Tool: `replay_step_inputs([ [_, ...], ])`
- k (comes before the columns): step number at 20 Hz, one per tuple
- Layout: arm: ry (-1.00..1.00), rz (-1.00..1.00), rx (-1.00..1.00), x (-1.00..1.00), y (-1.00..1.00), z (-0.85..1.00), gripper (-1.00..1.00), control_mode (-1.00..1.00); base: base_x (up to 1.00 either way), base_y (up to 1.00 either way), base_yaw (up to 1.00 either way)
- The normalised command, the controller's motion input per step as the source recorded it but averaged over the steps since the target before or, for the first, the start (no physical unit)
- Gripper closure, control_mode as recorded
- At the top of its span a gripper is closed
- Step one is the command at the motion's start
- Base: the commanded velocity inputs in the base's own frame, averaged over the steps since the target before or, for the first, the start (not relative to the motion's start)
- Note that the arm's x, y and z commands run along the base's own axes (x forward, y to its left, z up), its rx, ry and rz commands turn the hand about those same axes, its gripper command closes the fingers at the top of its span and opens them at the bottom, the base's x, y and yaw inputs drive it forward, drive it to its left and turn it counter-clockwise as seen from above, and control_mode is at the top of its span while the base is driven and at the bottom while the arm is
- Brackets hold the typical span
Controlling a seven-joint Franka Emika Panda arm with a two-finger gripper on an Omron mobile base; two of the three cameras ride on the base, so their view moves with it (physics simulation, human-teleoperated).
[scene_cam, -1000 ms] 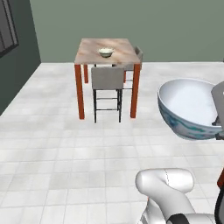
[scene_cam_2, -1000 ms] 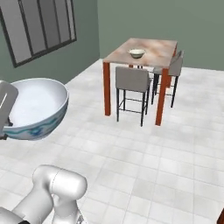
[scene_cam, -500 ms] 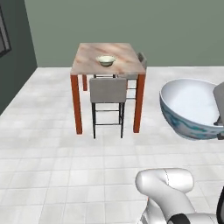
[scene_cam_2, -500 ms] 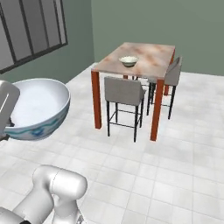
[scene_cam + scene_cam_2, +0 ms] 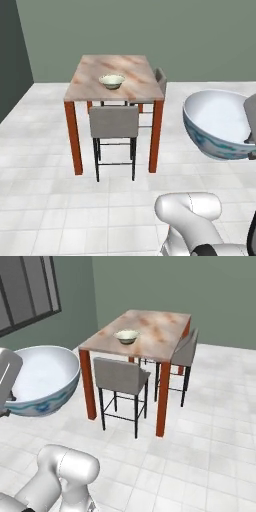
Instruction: Pick up the bowls from the cabinet and place each bowl in front of a stool on the dining counter.
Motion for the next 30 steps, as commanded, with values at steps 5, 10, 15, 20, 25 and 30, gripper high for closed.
replay_step_inputs([
  [5, 0.00, 0.00, 0.00, 0.00, 0.00, 0.00, 1.00, 1.00, 1.00, -0.73, 0.05],
  [10, 0.00, 0.00, 0.00, 0.00, 0.00, 0.00, 1.00, 1.00, 1.00, -0.75, 0.06],
  [15, 0.00, 0.00, 0.00, 0.00, 0.00, 0.00, 1.00, 1.00, 1.00, -0.83, 0.07],
  [20, 0.00, 0.00, 0.00, 0.00, 0.00, 0.00, 1.00, 1.00, 1.00, -0.91, 0.14],
  [25, 0.00, 0.00, 0.00, 0.00, 0.00, 0.00, 1.00, 1.00, 1.00, -1.00, 0.23],
  [30, 0.00, 0.00, 0.00, 0.00, 0.00, 0.00, 1.00, 1.00, 0.76, -0.72, 0.52],
])
